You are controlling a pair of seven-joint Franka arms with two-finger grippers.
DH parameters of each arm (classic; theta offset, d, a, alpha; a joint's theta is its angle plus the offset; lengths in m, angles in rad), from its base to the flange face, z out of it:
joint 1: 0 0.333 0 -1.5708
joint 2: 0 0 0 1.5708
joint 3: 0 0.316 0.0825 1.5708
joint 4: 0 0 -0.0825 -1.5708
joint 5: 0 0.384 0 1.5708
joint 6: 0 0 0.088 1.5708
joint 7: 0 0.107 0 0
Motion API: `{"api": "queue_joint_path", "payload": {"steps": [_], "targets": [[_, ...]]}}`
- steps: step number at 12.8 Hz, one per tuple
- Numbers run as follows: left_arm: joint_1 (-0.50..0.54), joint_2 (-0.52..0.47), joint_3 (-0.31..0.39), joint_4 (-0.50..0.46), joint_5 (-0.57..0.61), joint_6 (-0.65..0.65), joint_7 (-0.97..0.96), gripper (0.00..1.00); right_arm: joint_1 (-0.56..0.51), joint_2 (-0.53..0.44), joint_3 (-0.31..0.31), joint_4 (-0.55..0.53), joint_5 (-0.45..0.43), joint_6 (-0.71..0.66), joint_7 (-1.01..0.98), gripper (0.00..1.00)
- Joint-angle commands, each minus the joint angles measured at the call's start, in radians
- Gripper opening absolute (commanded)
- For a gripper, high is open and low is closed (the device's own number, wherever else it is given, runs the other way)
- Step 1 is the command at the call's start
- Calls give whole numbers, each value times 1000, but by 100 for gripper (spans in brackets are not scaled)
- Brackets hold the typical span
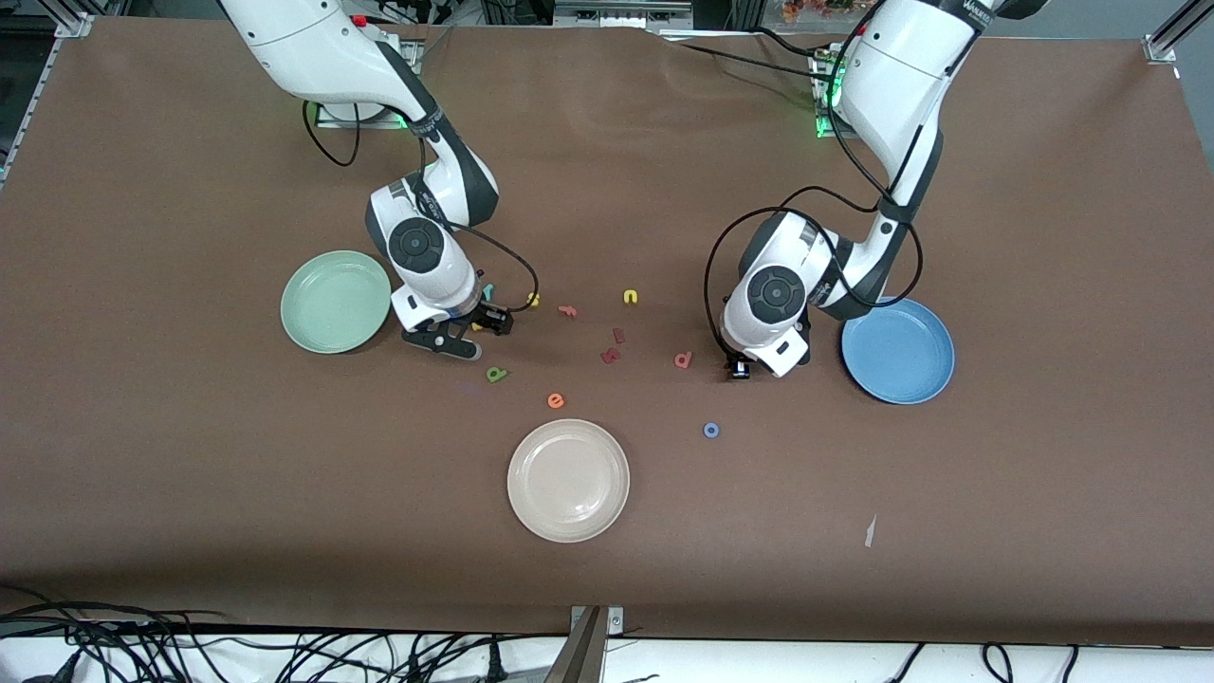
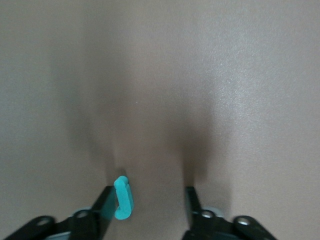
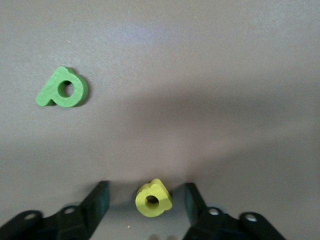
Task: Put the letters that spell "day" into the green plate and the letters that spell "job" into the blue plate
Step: 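Grasp yellow a with the right gripper while the left gripper grasps cyan j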
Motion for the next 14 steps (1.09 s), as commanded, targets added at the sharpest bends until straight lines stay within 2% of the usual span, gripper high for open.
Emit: {"api": "queue_joint_path", "payload": {"steps": [1, 3, 4, 5, 6, 8, 11, 14], "targets": [[-3, -30, 4, -40, 29, 7, -47, 58, 7, -4, -4, -26, 2, 25, 13, 36], [-4, -31, 3, -55, 29, 19, -67, 47, 7, -4, -4, -24, 2, 25, 11, 23], [-4, -39, 4, -69, 29, 42, -68, 37, 7, -6, -4, -23, 2, 24, 7, 17], [-4, -51, 4, -87, 29, 57, -68, 21, 7, -9, -7, -19, 2, 21, -2, 15], [-4, -59, 3, -101, 29, 66, -68, 11, 6, -16, -10, -12, 2, 17, -15, 15], [-6, -59, 4, -101, 29, 71, -68, 0, 3, -41, -30, 17, 2, -54, -50, 15], [-6, -59, 4, -101, 29, 71, -73, 0, 1, -82, -102, 66, 3, -197, -183, 16], [-4, -59, 3, -95, 29, 65, -65, 0, 0, -119, -171, 56, 5, -287, -330, 18]]}}
